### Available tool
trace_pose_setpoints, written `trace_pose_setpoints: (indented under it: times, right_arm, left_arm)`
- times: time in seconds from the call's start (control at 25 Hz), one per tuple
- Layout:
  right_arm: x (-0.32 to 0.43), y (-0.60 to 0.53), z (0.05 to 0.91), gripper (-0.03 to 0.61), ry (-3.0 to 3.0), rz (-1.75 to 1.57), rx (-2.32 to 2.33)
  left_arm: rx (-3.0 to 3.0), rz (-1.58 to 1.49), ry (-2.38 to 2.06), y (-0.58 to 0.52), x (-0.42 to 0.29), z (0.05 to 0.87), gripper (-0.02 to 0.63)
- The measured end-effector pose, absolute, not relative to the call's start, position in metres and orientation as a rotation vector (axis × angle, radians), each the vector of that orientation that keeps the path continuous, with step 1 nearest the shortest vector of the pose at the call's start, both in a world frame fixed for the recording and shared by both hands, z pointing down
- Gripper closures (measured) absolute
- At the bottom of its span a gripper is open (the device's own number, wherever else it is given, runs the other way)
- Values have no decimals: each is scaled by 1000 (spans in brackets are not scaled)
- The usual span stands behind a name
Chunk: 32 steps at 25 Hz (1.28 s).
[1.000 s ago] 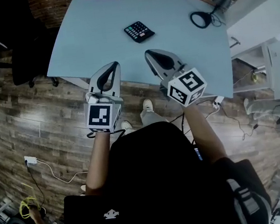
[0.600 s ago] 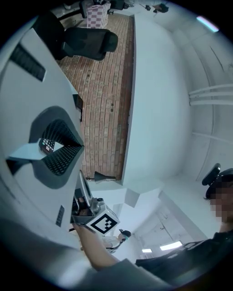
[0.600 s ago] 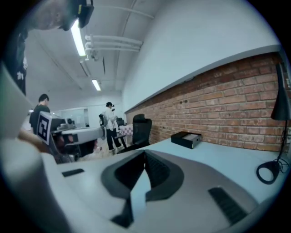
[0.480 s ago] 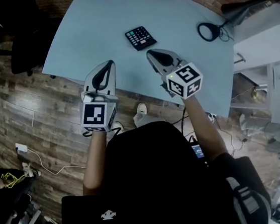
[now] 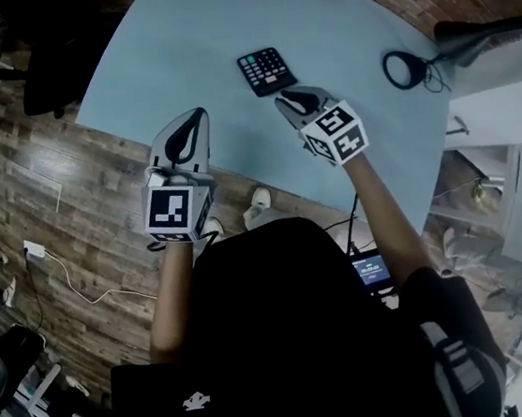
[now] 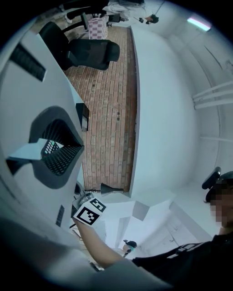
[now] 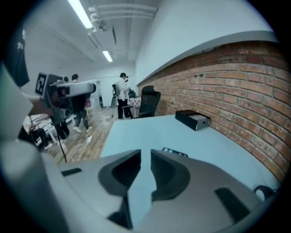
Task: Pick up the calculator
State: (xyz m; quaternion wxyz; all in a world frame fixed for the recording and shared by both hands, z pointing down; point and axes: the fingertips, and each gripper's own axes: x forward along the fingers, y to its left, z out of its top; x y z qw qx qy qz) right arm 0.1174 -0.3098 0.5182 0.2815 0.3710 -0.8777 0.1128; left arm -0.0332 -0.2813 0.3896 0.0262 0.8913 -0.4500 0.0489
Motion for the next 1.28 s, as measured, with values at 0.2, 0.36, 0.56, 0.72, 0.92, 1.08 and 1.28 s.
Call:
trace_pose_setpoints:
  times: [0.2, 0.36, 0.56, 0.72, 0.92, 1.08, 1.28]
  right_arm:
    - [131, -325, 556, 489, -2270, 269, 896]
    - [137, -336, 579, 480, -2207, 204, 825]
    - [138, -347, 610, 423, -2105, 42, 691]
    - [137, -350, 633, 405, -2027, -77, 593]
    - [142, -358, 656, 405, -1982, -115, 548]
    - [136, -366, 665, 405, -1975, -121, 529]
    - [138, -370, 666, 405, -1974, -139, 525]
  left_arm:
    - [2712, 182, -1435, -287, -33, 399, 606]
    - [2660, 206, -1454, -288, -29, 410, 606]
    - [2629, 233, -1482, -288, -28, 419, 604]
    - [2582, 259, -1529, -286, -32, 423, 605]
    - [2537, 285, -1569, -285, -37, 430, 604]
    - [2513, 303, -1595, -285, -44, 432, 604]
    - [2494, 299, -1603, -287, -43, 436, 606]
